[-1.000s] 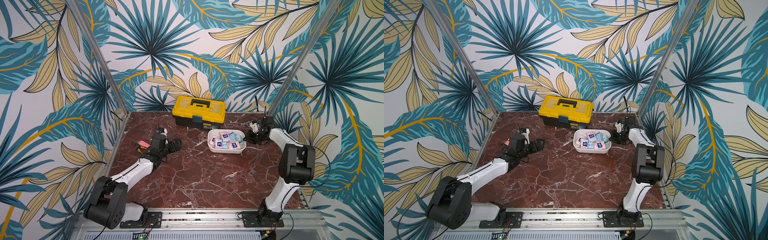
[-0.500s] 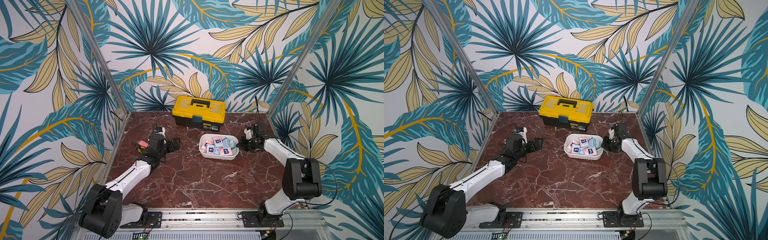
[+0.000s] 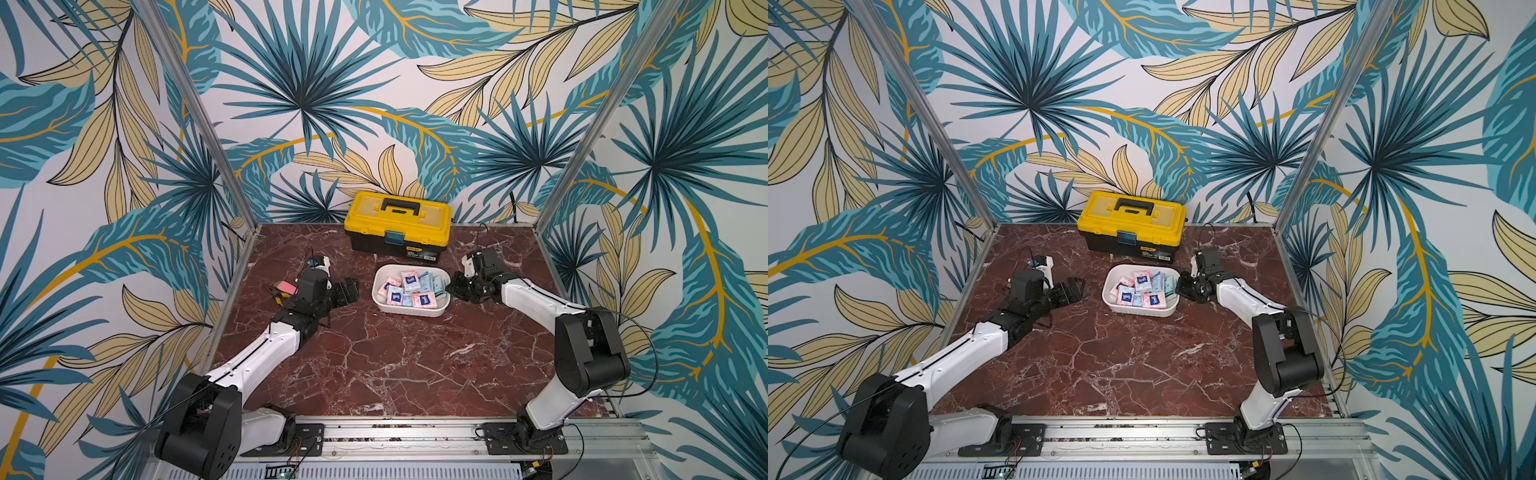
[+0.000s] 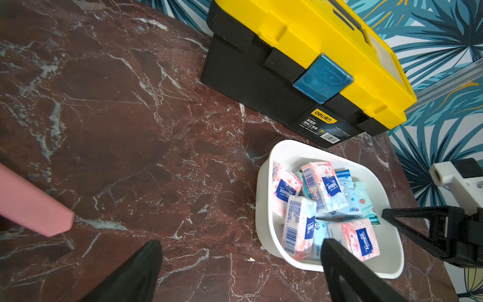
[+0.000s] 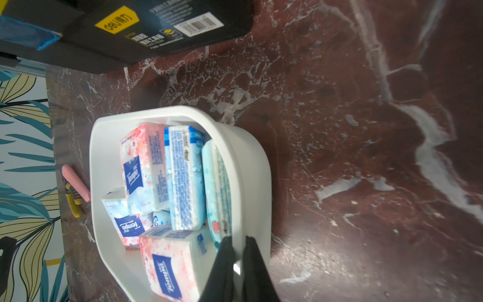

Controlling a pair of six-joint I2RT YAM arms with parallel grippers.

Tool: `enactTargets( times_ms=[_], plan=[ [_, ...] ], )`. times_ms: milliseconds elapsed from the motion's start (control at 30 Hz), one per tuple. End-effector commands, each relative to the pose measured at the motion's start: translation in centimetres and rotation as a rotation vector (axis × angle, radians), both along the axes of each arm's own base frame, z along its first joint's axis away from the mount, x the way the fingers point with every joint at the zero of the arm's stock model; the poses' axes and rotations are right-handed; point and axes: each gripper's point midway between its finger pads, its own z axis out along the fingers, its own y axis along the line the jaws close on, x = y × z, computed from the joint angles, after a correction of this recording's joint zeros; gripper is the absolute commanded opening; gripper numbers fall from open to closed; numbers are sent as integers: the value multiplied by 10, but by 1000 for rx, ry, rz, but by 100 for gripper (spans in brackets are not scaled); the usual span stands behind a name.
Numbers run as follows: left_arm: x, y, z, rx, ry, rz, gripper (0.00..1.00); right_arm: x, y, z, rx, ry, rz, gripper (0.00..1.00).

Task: Take the pocket tissues out of the storage box
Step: Move the storage box to the center of the board.

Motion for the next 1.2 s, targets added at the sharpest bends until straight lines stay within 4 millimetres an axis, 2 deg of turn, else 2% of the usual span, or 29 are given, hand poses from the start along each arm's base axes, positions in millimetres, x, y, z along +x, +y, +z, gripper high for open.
enactTargets(
  times_ms=[0,233,433,567,600,800,933,1167],
  plan=[
    [1,-3,7,-6,-1,-5,100,14,20,8,50,-50,-7,6],
    [5,-12,3,-3,22,-27,100,16,45,-3,73,-35,35,8],
    [6,-26,-4,55,67,-76,100,17,51,-7,57,-26,88,12],
    [8,-40,-7,117,106,-128,100,21,50,-4,16,-37,123,18],
    [8,-42,-8,133,115,-133,100,16,46,-6,-2,-11,122,19],
    [7,-58,-20,238,199,-186,100,10,28,12,-113,-41,123,35],
    [8,-73,-28,326,244,-227,99,0,6,30,-213,-79,97,47],
    [18,-83,-37,485,297,-225,97,-27,-31,62,-330,-159,9,70]
  ],
)
